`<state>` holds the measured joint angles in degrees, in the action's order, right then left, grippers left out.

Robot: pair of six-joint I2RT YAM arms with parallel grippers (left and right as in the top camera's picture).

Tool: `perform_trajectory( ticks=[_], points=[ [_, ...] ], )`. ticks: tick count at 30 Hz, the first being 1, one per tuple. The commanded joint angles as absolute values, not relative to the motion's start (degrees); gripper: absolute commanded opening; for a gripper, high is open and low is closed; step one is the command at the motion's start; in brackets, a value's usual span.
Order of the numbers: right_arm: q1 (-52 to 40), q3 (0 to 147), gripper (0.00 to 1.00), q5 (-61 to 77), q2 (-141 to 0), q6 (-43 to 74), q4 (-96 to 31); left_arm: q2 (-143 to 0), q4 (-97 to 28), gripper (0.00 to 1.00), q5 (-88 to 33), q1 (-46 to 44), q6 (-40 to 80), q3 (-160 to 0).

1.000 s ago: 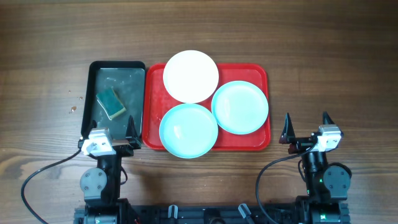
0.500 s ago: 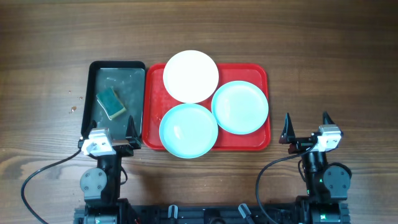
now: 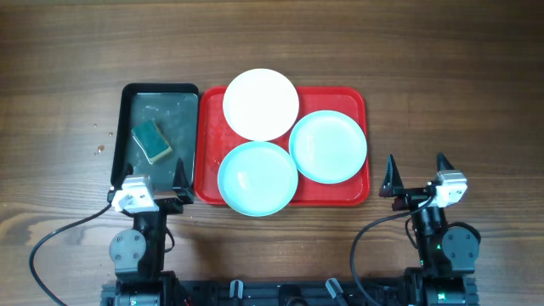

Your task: Clean dirty plates on tray and stack at the side

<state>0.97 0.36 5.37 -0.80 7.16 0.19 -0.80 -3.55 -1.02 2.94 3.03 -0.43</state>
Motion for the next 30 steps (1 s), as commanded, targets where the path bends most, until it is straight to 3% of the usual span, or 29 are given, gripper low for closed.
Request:
perform_trajectory(
  ticks=[1, 2, 6, 11, 14, 18, 22, 26, 29, 30],
  points=[
    [1.1, 0.3, 1.00, 7.7, -1.0, 29.4, 0.5, -0.8, 1.3, 1.00, -13.8, 2.5, 2.4, -0.3],
    [1.1, 0.3, 1.00, 7.7, -1.0, 34.0, 0.5, -0.8, 2.7, 1.00, -18.5, 2.5, 3.4, -0.4],
    [1.1, 0.3, 1.00, 9.6, -1.0, 34.4, 0.8, -0.8, 0.0, 1.00, -25.0, 2.5, 20.7, -2.8],
    [1.1, 6.1, 1.00, 16.3, -1.1, 25.1, -3.3, -3.8, -10.5, 1.00, -25.9, 2.5, 21.3, -17.4],
    [1.1, 17.8, 0.99, 14.4, -5.1, 22.1, -11.0, -15.0, -23.0, 1.00, -22.7, 2.5, 20.3, -34.9],
    [1.1, 37.7, 0.99, 11.8, -18.9, 18.2, -23.4, -35.2, -43.3, 1.00, -23.6, 2.5, 13.9, -58.7],
    [1.1, 62.5, 1.00, 11.8, -40.1, 17.6, -45.7, -55.0, -66.0, 1.00, -23.4, 2.5, 6.3, -81.1],
    [1.1, 81.6, 1.00, 13.5, -59.9, 19.2, -67.7, -67.3, -73.8, 1.00, -23.5, 2.5, 6.4, -89.6],
    [1.1, 84.2, 0.99, 26.6, -69.5, 16.2, -71.5, -72.1, -76.2, 1.00, -22.5, 2.5, 6.4, -89.6],
    [0.7, 83.9, 0.77, 32.5, -72.5, 14.2, -72.1, -74.1, -77.5, 1.00, -22.2, 2.5, 6.4, -89.6]
  ],
)
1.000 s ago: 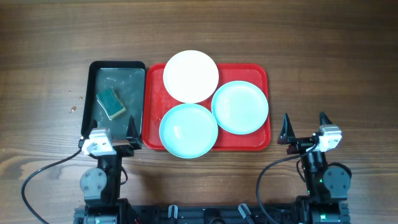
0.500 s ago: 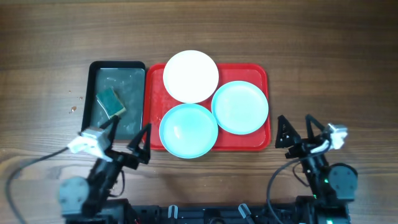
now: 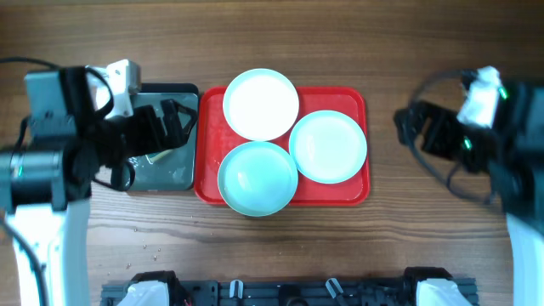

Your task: Clean dirty plates on tray and stack at the side

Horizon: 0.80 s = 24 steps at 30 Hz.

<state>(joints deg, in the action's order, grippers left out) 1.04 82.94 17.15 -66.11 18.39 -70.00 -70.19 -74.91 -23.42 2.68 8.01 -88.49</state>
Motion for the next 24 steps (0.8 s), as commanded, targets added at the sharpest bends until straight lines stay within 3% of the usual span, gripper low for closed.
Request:
perform_trajectory(
  ticks=[1, 2, 3, 4, 7, 9, 10, 12, 17, 19, 24],
  points=[
    [0.0, 83.7, 0.64, 34.7, -74.3, 12.7, -72.3, -75.3, -78.2, 0.99, -22.2, 2.5, 6.4, -89.6],
    [-1.6, 83.6, 0.48, 33.8, -76.6, 12.0, -73.0, -76.8, -78.6, 0.79, -22.2, 2.5, 6.4, -89.6],
    [-3.4, 83.5, 0.40, 31.1, -78.2, 12.1, -73.7, -77.8, -79.0, 0.59, -22.2, 2.5, 6.4, -89.6],
    [-5.2, 83.1, 0.39, 28.7, -79.2, 12.2, -74.2, -79.0, -79.5, 0.40, -22.0, 2.5, 6.4, -89.6],
    [-16.3, 76.0, 0.46, 25.8, -80.5, 16.1, -69.9, -81.6, -80.4, 0.18, -20.4, 2.5, 6.4, -89.2],
    [-20.5, 71.7, 0.50, 25.8, -80.5, 17.0, -66.3, -81.9, -80.4, 0.17, -19.2, 2.5, 6.4, -89.1],
    [-22.5, 69.4, 0.63, 25.8, -80.5, 18.7, -64.4, -82.0, -80.4, 0.17, -17.8, 2.5, 6.4, -89.1],
    [-26.3, 63.5, 0.65, 25.8, -80.5, 23.3, -58.7, -82.0, -80.4, 0.17, -16.0, 2.5, 6.4, -89.1],
    [-32.6, 55.0, 0.50, 17.1, -80.6, 33.8, -49.8, -82.2, -80.2, 0.22, -16.0, 2.5, 6.4, -89.1],
    [-35.4, 53.5, 0.40, 11.8, -81.1, 36.5, -47.0, -82.2, -79.8, 0.24, -16.0, 2.5, 6.7, -89.1],
    [-38.5, 53.5, 0.31, 5.5, -85.6, 36.5, -41.6, -82.3, -79.7, 0.26, -16.0, 2.5, 6.9, -89.1]
  ],
)
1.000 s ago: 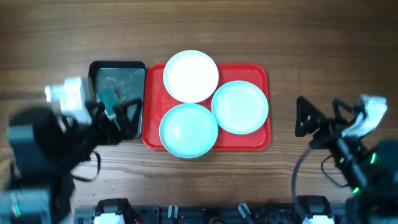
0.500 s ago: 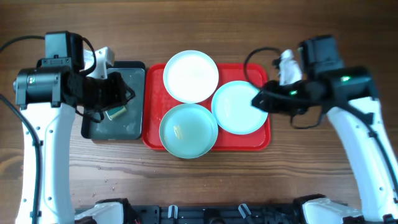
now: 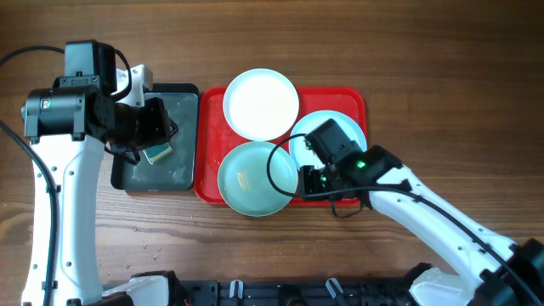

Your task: Clean dirty plates on tray and stack at the side

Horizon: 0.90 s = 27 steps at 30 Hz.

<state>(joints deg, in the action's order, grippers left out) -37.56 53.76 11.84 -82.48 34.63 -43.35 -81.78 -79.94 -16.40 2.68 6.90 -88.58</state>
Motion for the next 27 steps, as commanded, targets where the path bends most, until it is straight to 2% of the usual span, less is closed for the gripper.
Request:
perform_trajectory(
  ticks=[1, 4, 6, 19, 27],
  points=[
    [-38.4, 53.5, 0.31, 5.5, -87.7, 36.2, -40.2, -82.3, -79.7, 0.28, -15.9, 2.5, 6.9, -89.1],
    [-38.4, 53.6, 0.31, 6.6, -93.1, 36.0, -37.1, -82.3, -79.7, 0.31, -15.9, 2.5, 6.9, -89.1],
    [-38.3, 54.2, 0.26, 7.5, -94.6, 35.9, -36.9, -82.3, -79.7, 0.31, -15.9, 2.5, 6.9, -89.1],
    [-38.3, 54.4, 0.24, 7.2, -94.5, 38.3, -29.1, -82.3, -79.5, 0.32, -15.9, 2.5, 6.9, -89.1],
    [-38.3, 54.4, 0.10, 6.5, -97.0, 40.7, -27.7, -82.3, -79.5, 0.31, -15.9, 2.5, 6.9, -89.1]
  ],
)
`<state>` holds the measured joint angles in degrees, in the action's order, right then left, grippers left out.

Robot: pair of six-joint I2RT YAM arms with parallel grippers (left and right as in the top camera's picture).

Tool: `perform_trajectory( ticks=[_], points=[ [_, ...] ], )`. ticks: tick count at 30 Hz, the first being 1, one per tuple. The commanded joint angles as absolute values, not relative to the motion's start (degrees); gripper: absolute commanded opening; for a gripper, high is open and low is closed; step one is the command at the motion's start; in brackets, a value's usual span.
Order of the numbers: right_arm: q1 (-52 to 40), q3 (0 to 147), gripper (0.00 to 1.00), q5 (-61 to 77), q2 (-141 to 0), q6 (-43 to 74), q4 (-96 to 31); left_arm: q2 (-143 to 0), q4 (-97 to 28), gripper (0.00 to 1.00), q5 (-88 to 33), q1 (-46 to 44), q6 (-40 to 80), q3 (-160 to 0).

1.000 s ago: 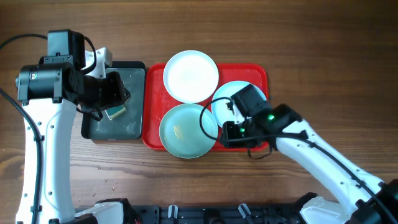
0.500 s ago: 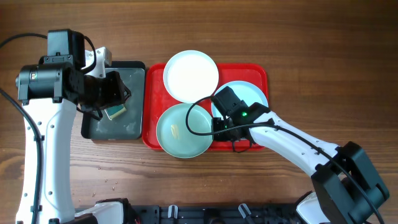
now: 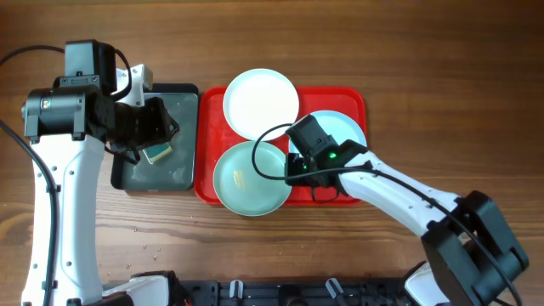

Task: Clean dirty plates on tray and stack at the side
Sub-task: 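Lower left gripper into basin and grasp the green sponge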

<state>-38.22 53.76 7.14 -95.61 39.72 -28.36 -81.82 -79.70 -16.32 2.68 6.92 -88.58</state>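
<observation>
On the red tray [image 3: 357, 194] lie three plates. The white one [image 3: 261, 104] is at the back. A pale teal plate [image 3: 347, 127] on the right is partly under my right arm. The front teal plate [image 3: 246, 178] carries a small yellowish smear. My right gripper [image 3: 291, 170] is at that plate's right rim, its fingers hidden under the wrist. My left gripper [image 3: 155, 136] hangs low over the green sponge [image 3: 158, 154] in the black tray [image 3: 183, 174]. Whether it grips the sponge does not show.
Bare wood table [image 3: 425, 51] surrounds both trays, with small crumbs [image 3: 153, 248] at the front left. The black tray touches the red tray's left edge. My right arm's cable [image 3: 268, 149] loops over the front plate.
My right gripper has moved a little to the left along the front plate's right rim. The plate now lies slightly further left. The left arm and the sponge have not moved.
Both arms were first parked at the near edge, with the sponge lying free in the black tray. Then both were raised at the table's sides. Then the left gripper was down over the sponge and the right at the front plate's rim, where they remain.
</observation>
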Motion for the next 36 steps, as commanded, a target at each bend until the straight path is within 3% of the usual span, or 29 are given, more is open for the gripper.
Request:
perform_trajectory(
  ticks=[1, 7, 10, 11, 16, 18, 21, 24, 36],
  points=[
    [-38.3, 54.4, 0.09, 6.6, -97.0, 40.7, -27.6, -82.3, -79.5, 0.31, -15.9, 2.5, 6.9, -89.1],
    [-38.3, 54.4, 0.04, 6.6, -97.0, 41.0, -27.2, -82.3, -79.5, 0.31, -13.8, 2.5, 6.9, -89.1],
    [-38.3, 54.4, 0.04, 7.3, -97.0, 40.9, -27.3, -82.3, -79.3, 0.29, -0.3, 2.5, 16.6, -89.1],
    [-38.3, 54.4, 0.04, 7.3, -97.0, 40.9, -27.3, -82.4, -79.1, 0.33, 4.7, 2.5, 20.7, -89.1],
    [-38.3, 54.4, 0.04, 7.4, -97.0, 40.8, -27.2, -83.8, -74.7, 0.58, 5.3, 2.5, 21.2, -85.3],
    [-38.3, 54.4, 0.04, 7.4, -97.0, 40.6, -27.2, -84.8, -72.2, 0.62, 5.8, 2.5, 21.0, -83.6],
    [-38.3, 54.4, 0.04, 7.4, -97.0, 40.5, -27.3, -87.3, -69.5, 0.52, 6.1, 2.5, 21.6, -82.5],
    [-38.3, 54.4, 0.04, 7.4, -97.0, 40.5, -27.3, -91.7, -66.2, 0.49, 6.1, 2.5, 23.0, -82.4],
    [-38.3, 54.4, 0.04, 7.4, -97.0, 39.1, -27.6, -109.7, -58.3, 0.52, 6.1, 5.5, 23.1, -82.4]
  ],
)
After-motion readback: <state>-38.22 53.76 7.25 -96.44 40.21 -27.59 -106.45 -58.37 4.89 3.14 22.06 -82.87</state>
